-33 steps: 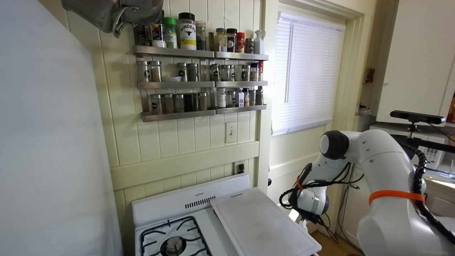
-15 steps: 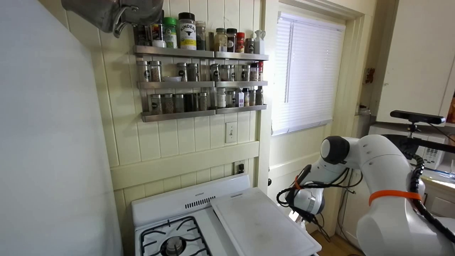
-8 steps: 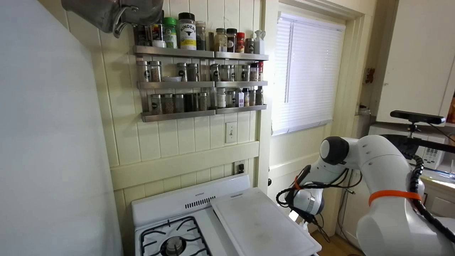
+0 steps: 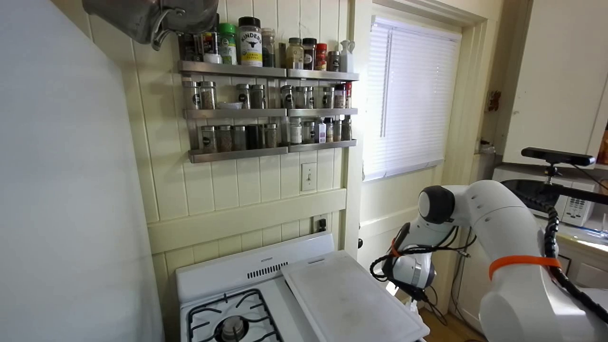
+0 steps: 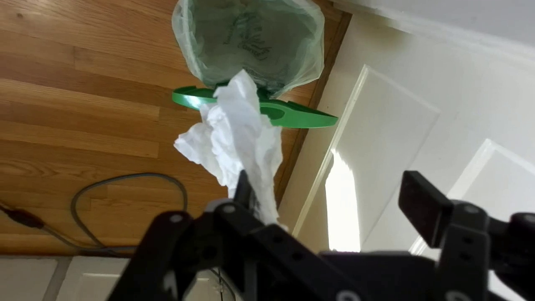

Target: Pick up the napkin and throw it on the floor

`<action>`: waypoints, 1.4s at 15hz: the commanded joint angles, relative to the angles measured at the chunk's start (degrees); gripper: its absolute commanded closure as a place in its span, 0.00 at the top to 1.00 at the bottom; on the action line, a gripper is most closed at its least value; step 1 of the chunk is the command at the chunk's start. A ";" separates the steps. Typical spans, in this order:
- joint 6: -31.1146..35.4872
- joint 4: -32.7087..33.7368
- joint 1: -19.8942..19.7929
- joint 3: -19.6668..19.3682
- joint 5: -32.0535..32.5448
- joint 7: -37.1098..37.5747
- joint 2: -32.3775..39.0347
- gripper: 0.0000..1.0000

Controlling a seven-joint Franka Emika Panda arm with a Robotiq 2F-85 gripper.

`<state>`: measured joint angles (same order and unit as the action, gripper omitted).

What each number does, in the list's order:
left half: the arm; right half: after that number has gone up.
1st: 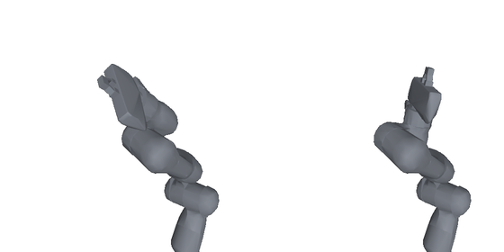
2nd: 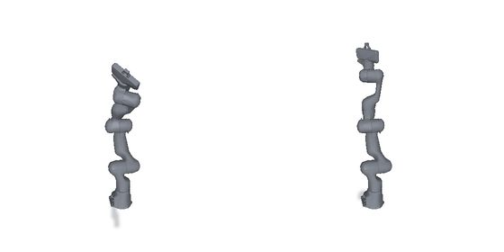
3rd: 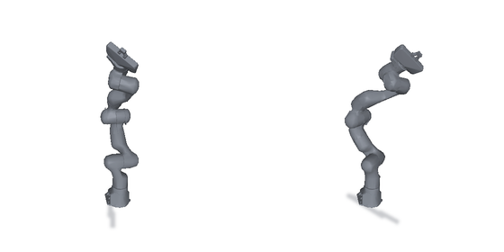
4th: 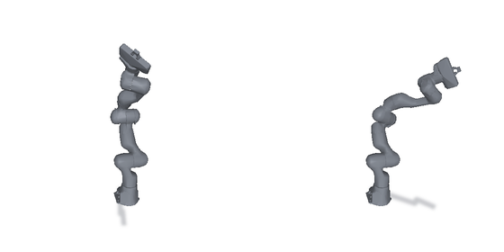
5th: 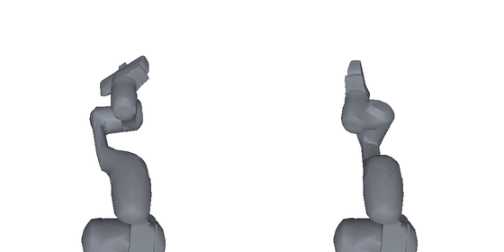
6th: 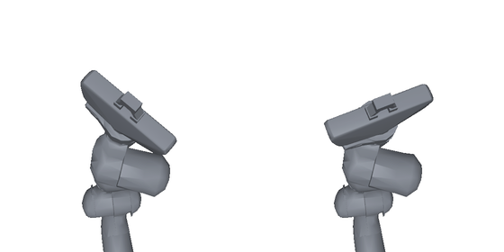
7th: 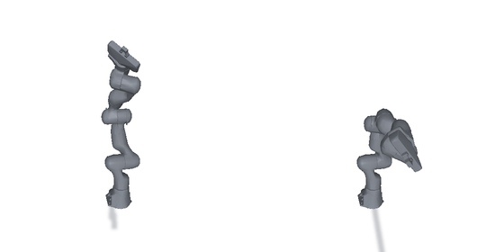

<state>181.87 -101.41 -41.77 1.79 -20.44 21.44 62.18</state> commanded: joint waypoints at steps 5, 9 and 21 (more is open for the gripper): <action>-3.44 2.02 3.09 -2.71 -3.06 0.25 0.68 0.26; -2.88 2.07 3.75 -3.32 -3.56 0.23 0.73 0.54; -8.45 -4.57 8.61 -8.99 -3.75 -0.16 -7.60 1.00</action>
<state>176.76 -101.67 -34.99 -5.35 -23.05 21.82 59.28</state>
